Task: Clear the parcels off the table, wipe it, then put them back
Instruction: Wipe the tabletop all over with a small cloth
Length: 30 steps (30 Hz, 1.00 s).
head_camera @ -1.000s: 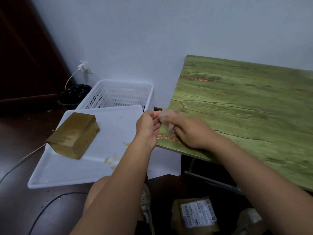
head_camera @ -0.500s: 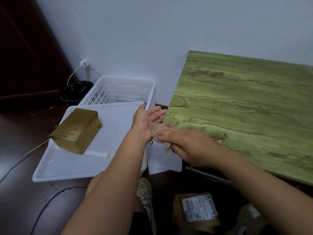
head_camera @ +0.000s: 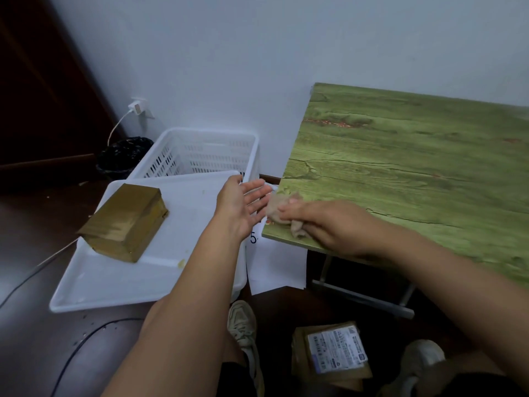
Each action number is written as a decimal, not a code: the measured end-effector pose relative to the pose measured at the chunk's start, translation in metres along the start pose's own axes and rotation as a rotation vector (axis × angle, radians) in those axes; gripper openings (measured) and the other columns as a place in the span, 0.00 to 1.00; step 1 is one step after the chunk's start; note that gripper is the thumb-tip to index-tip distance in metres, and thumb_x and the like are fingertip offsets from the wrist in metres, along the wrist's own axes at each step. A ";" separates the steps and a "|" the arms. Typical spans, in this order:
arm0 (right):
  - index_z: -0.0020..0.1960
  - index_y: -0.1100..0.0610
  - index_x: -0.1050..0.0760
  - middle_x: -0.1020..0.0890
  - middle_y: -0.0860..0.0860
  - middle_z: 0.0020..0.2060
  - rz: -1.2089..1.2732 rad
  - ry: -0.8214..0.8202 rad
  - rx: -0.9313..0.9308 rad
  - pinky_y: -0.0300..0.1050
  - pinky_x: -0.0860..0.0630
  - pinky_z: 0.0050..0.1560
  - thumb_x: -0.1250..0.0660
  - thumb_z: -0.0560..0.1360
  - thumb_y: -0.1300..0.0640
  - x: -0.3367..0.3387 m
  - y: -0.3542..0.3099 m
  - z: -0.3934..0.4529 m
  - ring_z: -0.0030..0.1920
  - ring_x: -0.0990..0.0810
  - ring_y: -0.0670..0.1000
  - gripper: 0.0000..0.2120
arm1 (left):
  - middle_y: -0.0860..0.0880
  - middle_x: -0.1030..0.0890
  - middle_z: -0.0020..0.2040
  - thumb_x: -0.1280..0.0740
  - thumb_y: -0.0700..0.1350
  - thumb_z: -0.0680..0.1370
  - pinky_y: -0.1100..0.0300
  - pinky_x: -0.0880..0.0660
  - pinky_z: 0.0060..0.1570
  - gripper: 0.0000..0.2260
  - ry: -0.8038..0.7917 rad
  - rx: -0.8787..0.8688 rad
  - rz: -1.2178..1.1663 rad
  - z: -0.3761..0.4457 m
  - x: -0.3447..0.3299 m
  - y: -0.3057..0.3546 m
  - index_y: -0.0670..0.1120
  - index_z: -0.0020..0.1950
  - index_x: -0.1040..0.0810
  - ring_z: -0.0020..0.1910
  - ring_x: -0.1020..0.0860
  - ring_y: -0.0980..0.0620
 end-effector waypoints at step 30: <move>0.61 0.50 0.21 0.19 0.49 0.62 -0.177 0.153 0.104 0.51 0.18 0.45 0.46 0.73 0.54 -0.017 -0.025 -0.005 0.61 0.20 0.52 0.22 | 0.41 0.18 0.50 0.44 0.51 0.82 0.48 0.24 0.59 0.19 0.007 -0.041 0.059 0.004 -0.018 -0.002 0.40 0.50 0.19 0.50 0.21 0.42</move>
Point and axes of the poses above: each hand's wrist, its own z-axis towards the middle knuckle, its own x-axis out of the back of the hand, y = z × x, the point moved 2 cm from there along z, towards the middle knuckle
